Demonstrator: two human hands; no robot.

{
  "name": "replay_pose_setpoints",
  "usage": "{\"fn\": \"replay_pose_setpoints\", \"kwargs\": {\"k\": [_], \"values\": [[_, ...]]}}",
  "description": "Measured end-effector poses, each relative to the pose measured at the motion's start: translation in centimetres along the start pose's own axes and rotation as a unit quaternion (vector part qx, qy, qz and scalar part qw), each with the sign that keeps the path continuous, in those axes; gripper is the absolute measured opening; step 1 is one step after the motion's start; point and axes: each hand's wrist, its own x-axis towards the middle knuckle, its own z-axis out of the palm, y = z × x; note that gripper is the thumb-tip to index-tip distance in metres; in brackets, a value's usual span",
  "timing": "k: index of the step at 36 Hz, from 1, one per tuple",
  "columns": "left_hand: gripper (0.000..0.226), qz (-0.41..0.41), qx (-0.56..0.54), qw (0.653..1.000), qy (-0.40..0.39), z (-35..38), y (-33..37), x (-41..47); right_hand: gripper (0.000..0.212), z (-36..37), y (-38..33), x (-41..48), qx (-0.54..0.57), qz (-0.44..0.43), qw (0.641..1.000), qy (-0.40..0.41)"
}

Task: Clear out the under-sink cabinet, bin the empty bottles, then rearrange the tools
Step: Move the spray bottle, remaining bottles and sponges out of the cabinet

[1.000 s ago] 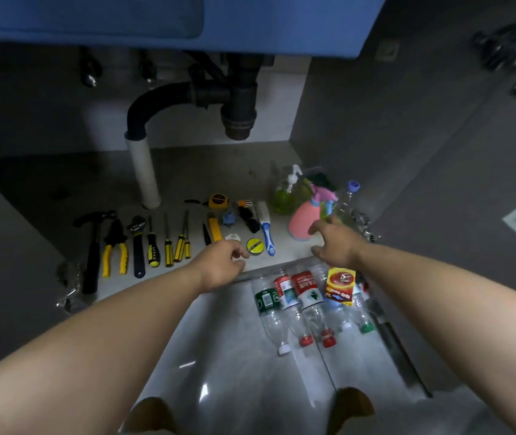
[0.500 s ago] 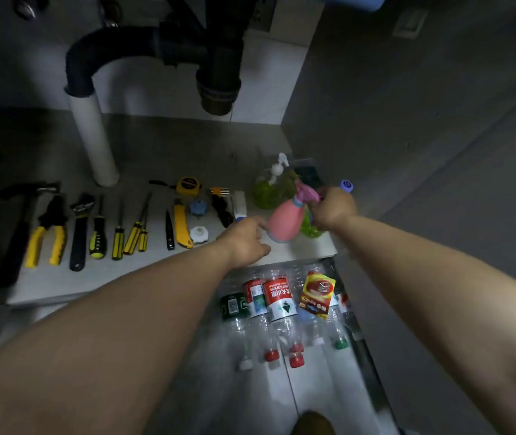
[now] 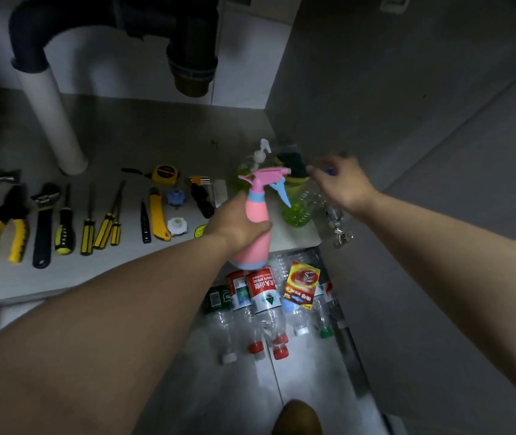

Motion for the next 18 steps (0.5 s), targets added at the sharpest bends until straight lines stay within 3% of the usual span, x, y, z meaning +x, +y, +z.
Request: {"fn": "replay_pose_setpoints", "kwargs": {"k": [2, 5, 7, 10, 13, 18], "values": [[0.057, -0.018, -0.032, 0.999, 0.005, -0.4, -0.5, 0.2, 0.042, 0.0, 1.2, 1.3, -0.129, 0.032, 0.991, -0.015], [0.055, -0.049, -0.100, 0.994, 0.015, -0.8, -1.0, 0.5, 0.048, 0.9, 2.8, 2.3, -0.183, 0.061, 0.979, -0.060], [0.052, -0.065, -0.141, 0.988, 0.027, -0.9, -1.2, 0.8, 0.046, 1.5, 3.4, 2.3, -0.204, 0.043, 0.977, -0.031], [0.050, -0.083, -0.195, 0.977, 0.039, -0.8, -0.7, 0.8, 0.032, 1.8, 3.6, 1.9, -0.220, 0.031, 0.974, 0.036], [0.046, -0.076, -0.222, 0.972, 0.030, -0.5, 0.4, 0.4, 0.027, 1.4, 3.4, 0.5, -0.209, 0.042, 0.977, 0.024], [0.037, -0.001, -0.163, 0.984, -0.069, -0.8, 2.6, -1.1, 0.023, -1.3, 3.0, -3.8, -0.167, 0.039, 0.984, 0.043]]}}
